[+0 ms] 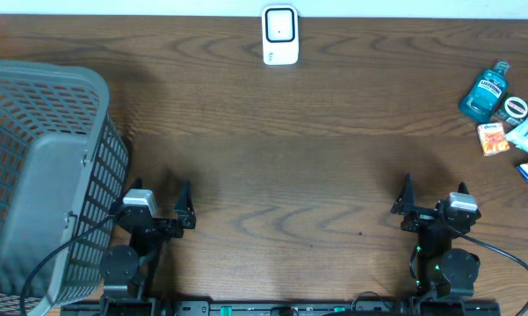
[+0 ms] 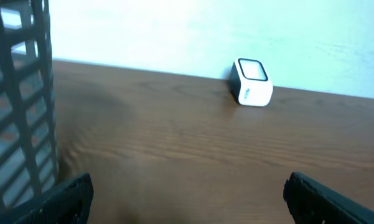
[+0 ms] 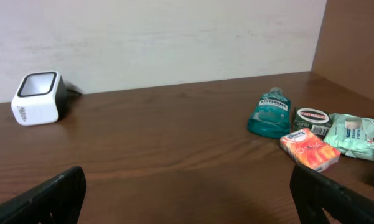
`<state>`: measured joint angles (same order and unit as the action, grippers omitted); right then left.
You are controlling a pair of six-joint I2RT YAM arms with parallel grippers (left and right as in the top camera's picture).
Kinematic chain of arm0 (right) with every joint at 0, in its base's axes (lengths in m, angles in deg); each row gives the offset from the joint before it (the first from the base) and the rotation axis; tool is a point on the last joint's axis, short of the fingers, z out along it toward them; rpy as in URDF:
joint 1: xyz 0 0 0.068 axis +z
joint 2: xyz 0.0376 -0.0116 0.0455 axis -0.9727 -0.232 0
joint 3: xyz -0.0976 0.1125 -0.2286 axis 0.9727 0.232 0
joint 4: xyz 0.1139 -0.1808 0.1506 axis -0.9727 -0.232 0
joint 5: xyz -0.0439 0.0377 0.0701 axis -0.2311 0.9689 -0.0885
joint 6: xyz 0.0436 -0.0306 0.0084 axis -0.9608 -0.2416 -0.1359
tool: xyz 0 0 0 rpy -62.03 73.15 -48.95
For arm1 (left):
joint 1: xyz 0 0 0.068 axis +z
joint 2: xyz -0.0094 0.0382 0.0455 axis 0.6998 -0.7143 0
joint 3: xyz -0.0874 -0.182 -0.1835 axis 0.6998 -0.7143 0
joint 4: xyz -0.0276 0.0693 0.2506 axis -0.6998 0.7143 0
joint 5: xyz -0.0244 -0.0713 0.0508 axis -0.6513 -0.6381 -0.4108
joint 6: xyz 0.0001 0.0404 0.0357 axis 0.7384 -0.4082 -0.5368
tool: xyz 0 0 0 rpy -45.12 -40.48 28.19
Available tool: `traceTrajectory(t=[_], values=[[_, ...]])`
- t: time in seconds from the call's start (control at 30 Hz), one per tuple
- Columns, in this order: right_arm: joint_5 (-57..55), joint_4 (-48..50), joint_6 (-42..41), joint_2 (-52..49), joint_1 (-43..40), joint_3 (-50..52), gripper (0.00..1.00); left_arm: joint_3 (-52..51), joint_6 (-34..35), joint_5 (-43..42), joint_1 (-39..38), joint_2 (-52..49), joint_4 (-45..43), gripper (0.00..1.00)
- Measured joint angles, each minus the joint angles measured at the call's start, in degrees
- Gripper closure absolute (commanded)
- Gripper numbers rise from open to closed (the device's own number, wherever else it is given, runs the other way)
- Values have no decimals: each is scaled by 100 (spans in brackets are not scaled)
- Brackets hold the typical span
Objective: Scan the item barcode
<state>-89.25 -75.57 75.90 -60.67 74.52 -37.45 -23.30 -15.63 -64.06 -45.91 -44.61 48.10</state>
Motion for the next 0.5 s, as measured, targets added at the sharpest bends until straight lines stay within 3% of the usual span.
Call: traceTrajectory(t=[0.5], values=[[2, 0, 0, 0, 0, 0, 1, -42, -562, 424, 0, 0, -61, 2]])
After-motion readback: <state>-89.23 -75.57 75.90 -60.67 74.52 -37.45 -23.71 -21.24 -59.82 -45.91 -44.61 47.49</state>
